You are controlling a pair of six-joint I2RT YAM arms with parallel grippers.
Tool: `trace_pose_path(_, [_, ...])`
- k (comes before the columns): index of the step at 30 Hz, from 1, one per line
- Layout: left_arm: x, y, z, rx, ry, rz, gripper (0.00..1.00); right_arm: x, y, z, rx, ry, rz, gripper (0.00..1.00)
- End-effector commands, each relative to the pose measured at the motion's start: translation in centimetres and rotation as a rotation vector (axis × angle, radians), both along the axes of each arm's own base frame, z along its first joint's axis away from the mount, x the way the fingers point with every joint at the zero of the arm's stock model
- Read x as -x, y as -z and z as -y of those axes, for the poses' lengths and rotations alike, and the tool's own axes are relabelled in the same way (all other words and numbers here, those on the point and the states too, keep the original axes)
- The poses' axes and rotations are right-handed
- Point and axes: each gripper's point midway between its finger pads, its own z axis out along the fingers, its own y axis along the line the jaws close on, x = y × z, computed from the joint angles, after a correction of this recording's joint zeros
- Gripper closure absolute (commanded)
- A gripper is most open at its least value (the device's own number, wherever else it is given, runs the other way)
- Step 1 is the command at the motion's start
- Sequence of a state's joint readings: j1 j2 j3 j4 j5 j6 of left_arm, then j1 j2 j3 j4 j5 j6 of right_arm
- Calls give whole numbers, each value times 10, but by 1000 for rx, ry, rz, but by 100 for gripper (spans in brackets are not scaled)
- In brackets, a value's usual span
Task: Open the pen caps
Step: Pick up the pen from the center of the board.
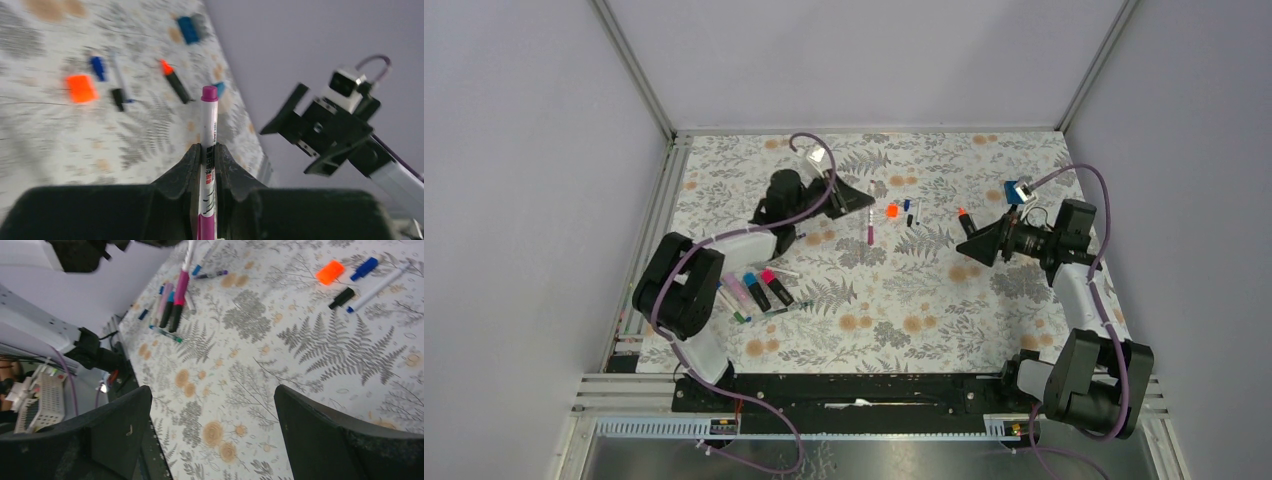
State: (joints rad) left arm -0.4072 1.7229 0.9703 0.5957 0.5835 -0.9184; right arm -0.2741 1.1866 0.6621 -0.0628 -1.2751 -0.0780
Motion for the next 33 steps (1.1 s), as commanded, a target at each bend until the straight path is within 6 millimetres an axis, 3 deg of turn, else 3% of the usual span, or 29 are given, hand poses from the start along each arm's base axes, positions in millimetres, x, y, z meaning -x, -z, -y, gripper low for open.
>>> trace_pose_path(1, [43, -77, 41, 236, 79, 222, 100, 5, -56, -14, -113, -110, 33, 0])
trace_pose_path(5, [69, -83, 74, 309, 119, 251, 100, 8, -70, -24, -136, -138, -1, 0])
trace_pose_path(11, [90, -84, 113, 324, 193, 294, 99, 13, -64, -47, -168, -146, -88, 0])
trace_pose_path(14, [99, -78, 128, 291, 227, 305, 99, 8, -81, -47, -206, -139, -68, 1])
trace_pose_path(18, [110, -70, 141, 261, 251, 308, 99, -1, -95, -47, -235, -104, -100, 1])
trace_pose_path(25, [119, -68, 156, 247, 279, 310, 99, -12, -88, -46, -265, -49, -148, 1])
trace_pose_path(29, [120, -67, 163, 238, 291, 307, 98, -12, -85, -48, -270, -55, -167, 14])
trace_pose_path(33, [120, -66, 166, 233, 294, 300, 98, -14, -84, -49, -280, -51, -185, 48])
